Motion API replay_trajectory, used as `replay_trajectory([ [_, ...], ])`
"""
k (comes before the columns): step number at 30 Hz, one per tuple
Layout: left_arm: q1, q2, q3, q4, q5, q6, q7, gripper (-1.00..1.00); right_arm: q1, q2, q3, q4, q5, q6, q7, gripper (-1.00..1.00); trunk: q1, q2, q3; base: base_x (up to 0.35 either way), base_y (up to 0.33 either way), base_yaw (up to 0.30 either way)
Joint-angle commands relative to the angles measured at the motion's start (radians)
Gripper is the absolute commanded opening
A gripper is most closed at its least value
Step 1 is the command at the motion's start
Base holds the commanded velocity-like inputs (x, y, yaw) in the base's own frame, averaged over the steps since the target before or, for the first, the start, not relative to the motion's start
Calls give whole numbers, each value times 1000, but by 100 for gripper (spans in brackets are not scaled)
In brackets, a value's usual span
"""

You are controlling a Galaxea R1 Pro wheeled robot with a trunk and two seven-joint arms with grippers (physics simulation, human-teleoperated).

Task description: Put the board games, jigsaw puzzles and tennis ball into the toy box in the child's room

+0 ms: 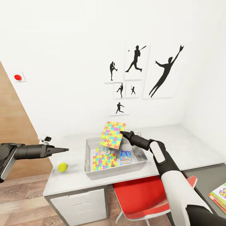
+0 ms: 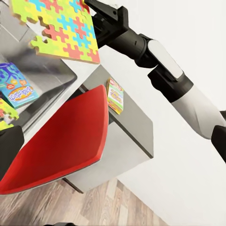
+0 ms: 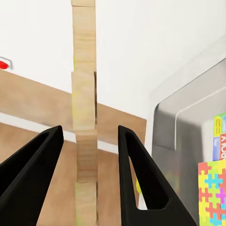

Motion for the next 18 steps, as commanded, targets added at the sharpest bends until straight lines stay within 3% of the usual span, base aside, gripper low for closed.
replay_trajectory([
  [1,-1,0,0,2,0,11,-4,100,-1,1,-5,0,2,7,3,-100,1,-2,-2,1,46,0],
  [8,-1,0,1,8,1,10,-4,100,-1,0,-10,10,4,6,-10,-100,1,-2,-2,0,70,0],
  [14,-1,1,1,8,1,11,-4,100,-2,2,-13,62,1,3,-143,-100,1,-2,-2,0,21,0],
  [18,-1,10,2,14,1,11,-4,100,-3,3,-22,115,0,-43,-189,-100,1,-2,-2,0,188,0],
])
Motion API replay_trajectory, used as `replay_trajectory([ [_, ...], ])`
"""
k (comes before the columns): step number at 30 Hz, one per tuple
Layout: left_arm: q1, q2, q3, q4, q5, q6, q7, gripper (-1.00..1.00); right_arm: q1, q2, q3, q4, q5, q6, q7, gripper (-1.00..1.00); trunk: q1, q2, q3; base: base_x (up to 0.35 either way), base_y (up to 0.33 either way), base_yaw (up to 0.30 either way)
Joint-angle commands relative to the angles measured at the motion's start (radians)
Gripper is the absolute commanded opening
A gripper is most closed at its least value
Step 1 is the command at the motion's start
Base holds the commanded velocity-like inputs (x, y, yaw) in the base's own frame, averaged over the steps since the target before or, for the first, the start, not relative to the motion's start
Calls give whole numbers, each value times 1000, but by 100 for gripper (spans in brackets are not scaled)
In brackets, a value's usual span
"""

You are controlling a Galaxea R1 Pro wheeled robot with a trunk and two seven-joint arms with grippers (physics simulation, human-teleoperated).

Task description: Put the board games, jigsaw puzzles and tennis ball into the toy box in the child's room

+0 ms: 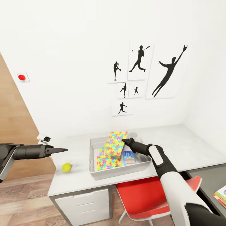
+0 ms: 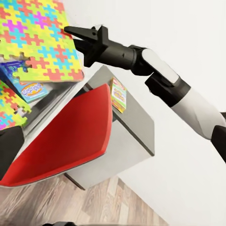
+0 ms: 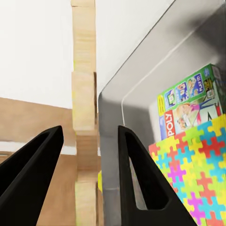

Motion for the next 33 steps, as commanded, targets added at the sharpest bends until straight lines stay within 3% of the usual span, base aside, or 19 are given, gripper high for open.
replay_trajectory([
  [1,-1,6,0,4,1,10,-4,100,-2,2,-8,17,1,-8,-4,-100,1,-2,-2,0,234,0],
  [8,-1,28,0,12,3,10,-4,100,-5,11,-11,65,1,-68,-34,-100,1,-2,-2,25,121,0],
  [33,-1,28,15,12,2,10,-4,100,-9,16,-8,121,9,-80,-116,-100,1,-2,-2,59,61,0],
])
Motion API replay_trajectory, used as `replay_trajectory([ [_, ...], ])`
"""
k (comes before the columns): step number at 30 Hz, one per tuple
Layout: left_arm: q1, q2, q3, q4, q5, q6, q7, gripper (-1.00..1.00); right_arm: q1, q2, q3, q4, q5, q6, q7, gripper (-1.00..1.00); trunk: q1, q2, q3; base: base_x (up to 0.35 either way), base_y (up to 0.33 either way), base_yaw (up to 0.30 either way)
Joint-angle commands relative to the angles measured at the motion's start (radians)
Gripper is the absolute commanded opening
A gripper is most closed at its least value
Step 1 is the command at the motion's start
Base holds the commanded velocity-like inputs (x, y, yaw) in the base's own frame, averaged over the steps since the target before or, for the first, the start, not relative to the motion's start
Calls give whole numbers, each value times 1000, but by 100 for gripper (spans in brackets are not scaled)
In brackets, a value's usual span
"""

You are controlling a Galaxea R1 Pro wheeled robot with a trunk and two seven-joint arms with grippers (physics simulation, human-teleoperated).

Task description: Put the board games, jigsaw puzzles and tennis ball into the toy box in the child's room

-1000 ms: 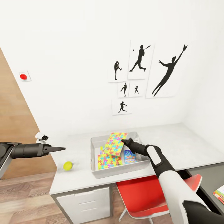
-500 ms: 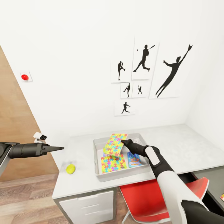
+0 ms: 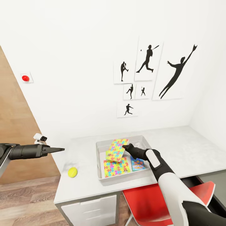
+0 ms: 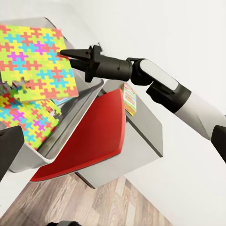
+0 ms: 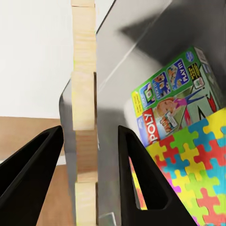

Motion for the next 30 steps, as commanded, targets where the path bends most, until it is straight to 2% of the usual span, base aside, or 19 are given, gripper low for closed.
replay_trajectory([
  [1,-1,0,0,0,0,11,-4,100,-1,1,-7,0,4,8,-2,-100,1,-2,-2,2,2,0],
  [18,-1,0,0,0,0,11,-4,100,-2,4,4,56,7,20,-79,-100,1,-2,-2,0,0,0],
  [30,-1,0,0,0,0,11,-4,100,-2,4,5,71,8,20,-84,-100,1,-2,-2,-11,66,0],
])
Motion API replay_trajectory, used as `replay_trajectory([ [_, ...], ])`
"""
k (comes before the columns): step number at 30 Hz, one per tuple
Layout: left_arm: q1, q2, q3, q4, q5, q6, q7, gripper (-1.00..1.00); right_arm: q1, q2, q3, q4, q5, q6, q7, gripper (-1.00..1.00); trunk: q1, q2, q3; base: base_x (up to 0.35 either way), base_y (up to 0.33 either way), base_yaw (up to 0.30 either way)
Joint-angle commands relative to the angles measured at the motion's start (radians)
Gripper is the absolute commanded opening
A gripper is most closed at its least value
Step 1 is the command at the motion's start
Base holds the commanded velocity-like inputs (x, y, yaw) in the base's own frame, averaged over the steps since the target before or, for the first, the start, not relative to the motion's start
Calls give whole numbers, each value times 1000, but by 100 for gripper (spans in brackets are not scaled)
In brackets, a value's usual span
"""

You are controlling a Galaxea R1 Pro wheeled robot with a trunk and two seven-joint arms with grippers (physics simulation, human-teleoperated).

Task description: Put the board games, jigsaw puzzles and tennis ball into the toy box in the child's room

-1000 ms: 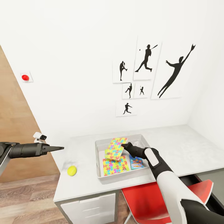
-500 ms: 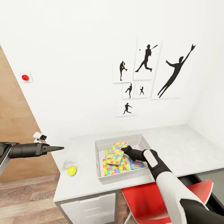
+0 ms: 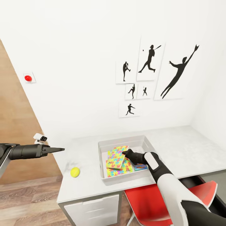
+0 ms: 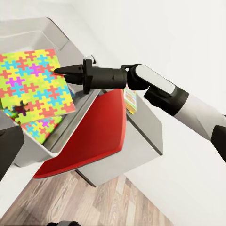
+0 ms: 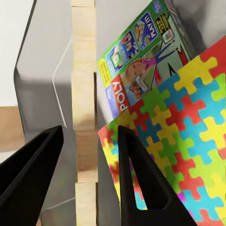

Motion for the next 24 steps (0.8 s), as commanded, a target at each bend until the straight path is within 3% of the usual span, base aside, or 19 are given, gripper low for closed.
replay_trajectory([
  [1,-1,1,0,0,0,11,-4,100,-1,1,-8,-1,6,6,3,-100,1,-2,-2,21,135,0],
  [18,-1,1,0,0,-1,11,-4,100,-1,1,-8,0,7,2,3,-100,1,-2,-2,19,28,0],
  [19,-1,1,-1,0,-1,11,-4,100,-1,1,-8,0,7,1,3,100,1,-2,-2,0,0,0],
  [24,-1,1,-2,0,-2,11,-4,100,-1,0,-8,0,9,1,4,100,1,-2,-2,0,0,0],
])
